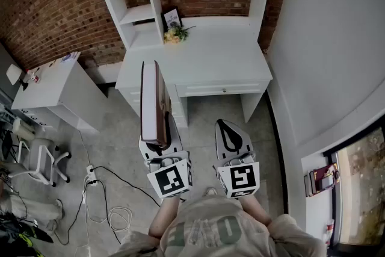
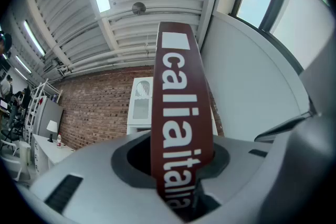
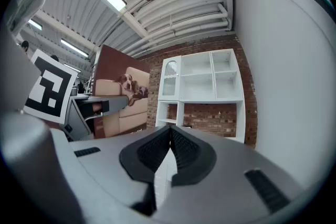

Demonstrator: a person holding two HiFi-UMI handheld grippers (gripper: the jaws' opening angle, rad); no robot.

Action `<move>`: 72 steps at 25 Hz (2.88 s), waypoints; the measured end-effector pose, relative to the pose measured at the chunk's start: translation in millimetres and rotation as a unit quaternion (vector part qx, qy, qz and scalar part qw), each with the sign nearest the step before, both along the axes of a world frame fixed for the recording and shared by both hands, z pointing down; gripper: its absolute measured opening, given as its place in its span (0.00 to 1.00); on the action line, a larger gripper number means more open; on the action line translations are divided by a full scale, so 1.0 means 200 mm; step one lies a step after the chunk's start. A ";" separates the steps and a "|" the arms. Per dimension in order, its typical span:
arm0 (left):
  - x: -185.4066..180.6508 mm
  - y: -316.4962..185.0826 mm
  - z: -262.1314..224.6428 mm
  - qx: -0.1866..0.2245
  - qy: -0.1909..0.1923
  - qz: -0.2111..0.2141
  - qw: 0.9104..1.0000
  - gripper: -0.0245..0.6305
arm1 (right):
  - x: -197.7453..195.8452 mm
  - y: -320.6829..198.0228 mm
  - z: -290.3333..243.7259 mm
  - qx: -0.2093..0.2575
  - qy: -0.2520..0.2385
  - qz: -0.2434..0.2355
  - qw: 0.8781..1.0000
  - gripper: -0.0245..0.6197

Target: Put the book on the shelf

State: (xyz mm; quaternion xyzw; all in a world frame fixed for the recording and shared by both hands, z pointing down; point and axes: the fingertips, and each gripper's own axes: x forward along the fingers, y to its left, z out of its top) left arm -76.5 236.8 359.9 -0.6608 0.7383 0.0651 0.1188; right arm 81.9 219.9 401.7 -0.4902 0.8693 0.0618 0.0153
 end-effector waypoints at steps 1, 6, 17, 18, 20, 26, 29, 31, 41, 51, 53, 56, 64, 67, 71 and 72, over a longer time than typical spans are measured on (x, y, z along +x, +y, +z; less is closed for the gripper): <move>0.01 0.00 0.02 -0.001 0.001 0.000 1.000 0.28 | 0.01 0.00 0.01 -0.002 0.000 0.001 1.000 0.06; 0.03 -0.02 0.04 -0.009 0.006 0.003 1.000 0.27 | 0.03 -0.01 0.01 -0.003 0.005 0.001 1.000 0.06; 0.02 -0.03 0.05 -0.005 0.010 -0.010 1.000 0.27 | 0.12 -0.07 0.00 0.004 -0.017 0.016 1.000 0.06; 0.01 -0.03 0.05 -0.005 0.010 -0.014 1.000 0.27 | 0.12 -0.08 0.01 0.000 -0.018 0.016 1.000 0.06; -0.01 -0.03 0.06 -0.007 0.010 -0.022 1.000 0.27 | 0.13 -0.10 0.05 -0.012 -0.026 0.016 0.999 0.06; -0.11 -0.11 0.08 -0.012 0.017 -0.044 0.999 0.27 | 0.10 -0.18 0.07 -0.026 -0.032 0.009 0.999 0.06; -0.14 -0.20 0.08 -0.010 0.019 -0.044 0.999 0.28 | 0.10 -0.26 0.10 -0.031 -0.035 0.018 0.999 0.06; -0.15 -0.29 0.09 -0.004 0.019 -0.038 0.999 0.27 | 0.10 -0.35 0.10 -0.028 -0.035 0.026 0.999 0.06; -0.19 -1.08 0.09 0.008 0.030 0.018 0.999 0.27 | 0.09 -0.99 0.13 -0.025 -0.033 0.079 0.996 0.06; -0.38 -1.90 0.01 -0.009 0.030 0.063 0.998 0.27 | -0.26 -1.77 0.02 -0.024 -0.022 0.081 0.996 0.06; -0.43 -2.05 -0.02 -0.008 0.031 0.068 0.997 0.27 | -0.33 -1.93 -0.05 -0.009 -0.016 0.080 0.997 0.06; -0.50 -2.26 -0.05 -0.003 0.030 0.075 0.997 0.28 | -0.41 -2.17 -0.14 0.014 -0.013 0.085 0.996 0.06; -0.63 -2.62 0.02 -0.023 0.062 0.081 0.995 0.27 | -0.54 -2.57 -0.08 -0.011 -0.014 0.088 0.996 0.06; -0.63 -2.70 0.04 -0.034 0.059 0.074 0.995 0.27 | -0.57 -2.67 -0.11 -0.020 -0.031 0.080 0.996 0.06; -0.58 -2.75 0.04 -0.040 0.058 0.068 0.995 0.27 | -0.58 -2.77 -0.14 -0.009 -0.026 0.065 0.997 0.06; -0.57 -2.75 0.04 -0.041 0.057 0.066 0.995 0.27 | -0.58 -2.78 -0.15 -0.008 -0.027 0.062 0.998 0.06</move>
